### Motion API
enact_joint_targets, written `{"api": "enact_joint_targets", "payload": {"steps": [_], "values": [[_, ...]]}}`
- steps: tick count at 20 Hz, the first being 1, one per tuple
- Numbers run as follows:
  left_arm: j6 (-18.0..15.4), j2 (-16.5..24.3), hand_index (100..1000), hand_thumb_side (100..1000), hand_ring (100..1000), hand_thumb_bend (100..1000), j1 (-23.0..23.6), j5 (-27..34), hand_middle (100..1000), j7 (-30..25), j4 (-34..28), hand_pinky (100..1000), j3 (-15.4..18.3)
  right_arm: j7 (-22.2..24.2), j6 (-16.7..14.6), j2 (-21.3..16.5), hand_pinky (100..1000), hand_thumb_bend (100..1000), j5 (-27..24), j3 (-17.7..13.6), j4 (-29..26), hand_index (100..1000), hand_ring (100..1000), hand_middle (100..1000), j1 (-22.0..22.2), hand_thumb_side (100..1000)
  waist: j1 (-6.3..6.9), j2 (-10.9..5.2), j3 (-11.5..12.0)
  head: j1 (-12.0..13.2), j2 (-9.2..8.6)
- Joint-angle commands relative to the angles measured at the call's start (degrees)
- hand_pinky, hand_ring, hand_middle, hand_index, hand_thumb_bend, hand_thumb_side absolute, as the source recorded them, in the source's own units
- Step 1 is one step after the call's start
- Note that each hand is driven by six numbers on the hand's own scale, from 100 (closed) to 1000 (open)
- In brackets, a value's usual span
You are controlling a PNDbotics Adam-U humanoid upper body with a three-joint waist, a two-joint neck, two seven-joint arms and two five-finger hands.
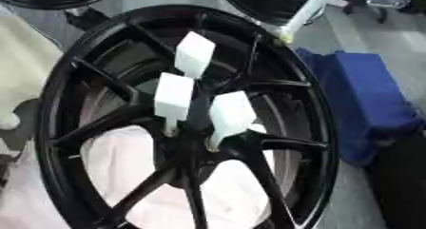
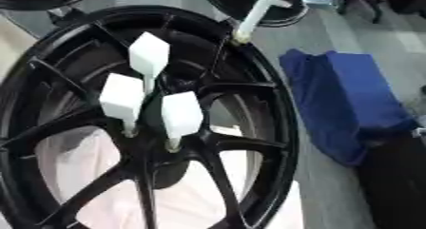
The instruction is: Pull the pin out of the wheel hub.
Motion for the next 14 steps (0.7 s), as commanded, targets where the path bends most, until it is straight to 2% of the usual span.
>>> {"api": "enact_joint_targets", "payload": {"steps": [1,4,9,11,14], "values": [[-0.1,0.1,749,892,637,199,0.2,-0.4,663,0.6,-1.2,895,1.0,-4.4,-0.6,-4.6,611,100,-0.3,-6.5,1.9,579,410,350,5.2,100,0.8,-1.15,-0.6,0.9,-1.06],[-0.1,-0.4,749,892,636,198,0.4,-0.5,663,0.8,-1.2,895,1.2,-9.4,-1.2,-3.7,620,100,0.2,-11.6,4.4,578,413,355,12.7,100,1.71,-0.87,-1.6,2.1,-1.58],[-0.1,-1.0,749,892,634,196,0.6,-0.7,663,1.2,-1.2,896,1.5,-15.1,-2.3,0.0,656,100,1.7,-17.8,7.8,593,449,391,22.3,100,2.85,-0.57,-2.7,3.3,-2.26],[-0.1,-1.2,749,891,634,197,0.6,-0.7,663,1.3,-1.2,896,1.5,-17.0,-2.4,1.6,691,100,3.2,-19.5,8.6,619,490,426,25.2,100,3.22,-0.56,-2.9,3.7,-2.44],[-0.2,-1.5,749,891,633,198,0.6,-0.7,663,1.4,-1.2,896,1.6,-19.8,-1.7,3.7,775,100,6.3,-21.0,9.5,680,651,517,28.3,100,3.73,-0.63,-3.3,4.0,-2.59]]}}
